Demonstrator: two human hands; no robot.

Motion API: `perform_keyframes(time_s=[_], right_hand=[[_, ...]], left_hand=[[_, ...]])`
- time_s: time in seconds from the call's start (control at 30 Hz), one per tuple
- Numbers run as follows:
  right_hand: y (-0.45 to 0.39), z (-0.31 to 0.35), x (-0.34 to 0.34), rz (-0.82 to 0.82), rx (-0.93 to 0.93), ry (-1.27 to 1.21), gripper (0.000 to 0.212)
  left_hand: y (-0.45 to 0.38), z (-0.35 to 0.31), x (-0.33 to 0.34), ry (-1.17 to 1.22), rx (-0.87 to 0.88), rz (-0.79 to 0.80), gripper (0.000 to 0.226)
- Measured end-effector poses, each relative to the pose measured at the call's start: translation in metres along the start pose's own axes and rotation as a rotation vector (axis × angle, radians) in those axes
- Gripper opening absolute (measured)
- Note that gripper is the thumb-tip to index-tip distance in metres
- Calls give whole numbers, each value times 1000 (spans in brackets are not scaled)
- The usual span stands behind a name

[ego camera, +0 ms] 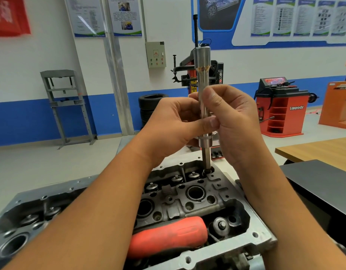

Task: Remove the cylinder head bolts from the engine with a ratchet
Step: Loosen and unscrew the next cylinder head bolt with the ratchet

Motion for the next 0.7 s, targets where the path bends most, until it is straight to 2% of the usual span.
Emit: perform_keyframes(time_s=[0.1,0.3,0.53,0.63,0.7], right_hand=[[0,-1,-1,-21,-16,36,22],[0,-2,-3,-6,28,9,19],[0,-2,-3,-29,12,11,35],[0,-2,-1,-7,18,6,23],[0,-3,-1,4,38,-14,22]], left_hand=[[-1,1,0,-11,-2,12,22],[1,4,2,110,-145,148,22],[0,4,7,4,-15,96,13],[0,5,5,66,-63,124,15],[1,5,4,123,-112,160,16]])
Point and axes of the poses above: each hand's wrist, its own y-axis away from the middle knuckle, its own x-axis out of the palm, z = x × y, the point moved 2 cm from there along -y, towards the middle knuckle, and after that the axes turned 12 degrees about -z, right-handed, at the moved point
